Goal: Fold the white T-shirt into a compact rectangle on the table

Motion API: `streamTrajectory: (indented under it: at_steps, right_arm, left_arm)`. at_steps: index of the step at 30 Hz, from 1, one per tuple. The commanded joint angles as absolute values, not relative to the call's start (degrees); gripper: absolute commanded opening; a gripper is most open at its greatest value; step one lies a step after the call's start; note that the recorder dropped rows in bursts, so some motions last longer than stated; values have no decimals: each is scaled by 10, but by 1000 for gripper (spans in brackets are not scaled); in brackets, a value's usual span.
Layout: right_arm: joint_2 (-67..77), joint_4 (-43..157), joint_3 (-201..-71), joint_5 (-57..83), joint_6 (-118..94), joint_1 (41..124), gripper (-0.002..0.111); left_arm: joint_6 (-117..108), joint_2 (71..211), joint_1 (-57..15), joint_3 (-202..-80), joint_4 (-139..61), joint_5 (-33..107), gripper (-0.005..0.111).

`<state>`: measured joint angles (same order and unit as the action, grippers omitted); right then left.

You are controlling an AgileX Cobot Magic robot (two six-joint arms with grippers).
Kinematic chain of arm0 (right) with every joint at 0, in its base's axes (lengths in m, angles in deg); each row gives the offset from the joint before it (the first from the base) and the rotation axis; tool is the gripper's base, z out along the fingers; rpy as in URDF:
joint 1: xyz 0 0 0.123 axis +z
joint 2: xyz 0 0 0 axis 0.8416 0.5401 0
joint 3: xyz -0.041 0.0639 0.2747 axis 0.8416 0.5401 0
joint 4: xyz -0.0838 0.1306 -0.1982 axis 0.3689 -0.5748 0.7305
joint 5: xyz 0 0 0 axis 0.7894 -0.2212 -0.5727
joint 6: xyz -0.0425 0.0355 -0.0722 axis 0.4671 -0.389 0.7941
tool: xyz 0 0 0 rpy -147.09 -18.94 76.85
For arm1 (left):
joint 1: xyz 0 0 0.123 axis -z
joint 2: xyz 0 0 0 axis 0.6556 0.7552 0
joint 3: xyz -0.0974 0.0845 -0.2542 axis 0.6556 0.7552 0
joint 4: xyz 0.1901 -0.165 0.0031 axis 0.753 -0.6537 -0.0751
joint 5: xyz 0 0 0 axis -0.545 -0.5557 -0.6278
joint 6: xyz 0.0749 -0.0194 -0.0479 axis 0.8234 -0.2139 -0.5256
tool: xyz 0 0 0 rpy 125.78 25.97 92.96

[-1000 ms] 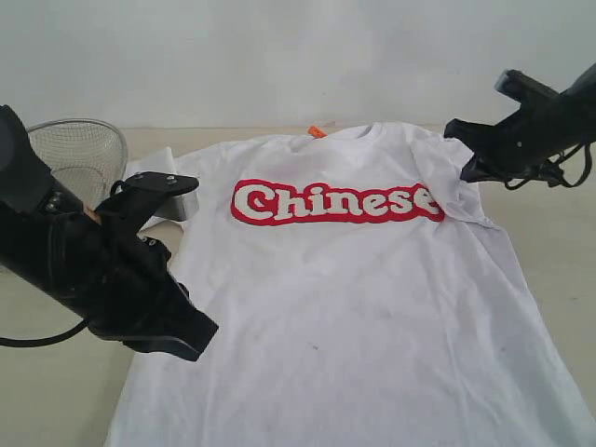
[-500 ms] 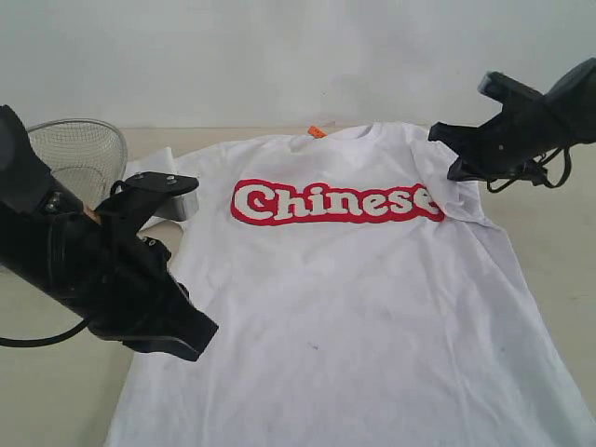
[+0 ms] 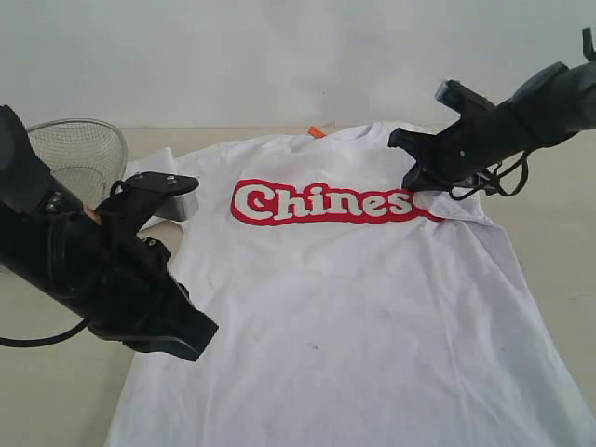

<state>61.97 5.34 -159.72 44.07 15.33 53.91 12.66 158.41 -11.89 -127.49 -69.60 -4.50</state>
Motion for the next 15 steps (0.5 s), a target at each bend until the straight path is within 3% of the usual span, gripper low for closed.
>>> streamTrajectory:
  at_steps: [1,9,15]
  right_arm:
    - [616,30,-1600,462,189,531,0]
    - [596,-96,-1600,497,276,486,0]
    - [594,-58,-1600,445,281,458,0]
  left_arm:
    - [125,1582,-117,-1278,-697,-44,5]
    - [125,1582,-117,-1278,-697,-42,5]
    - [125,1582,-117,-1278,-697,-39,5]
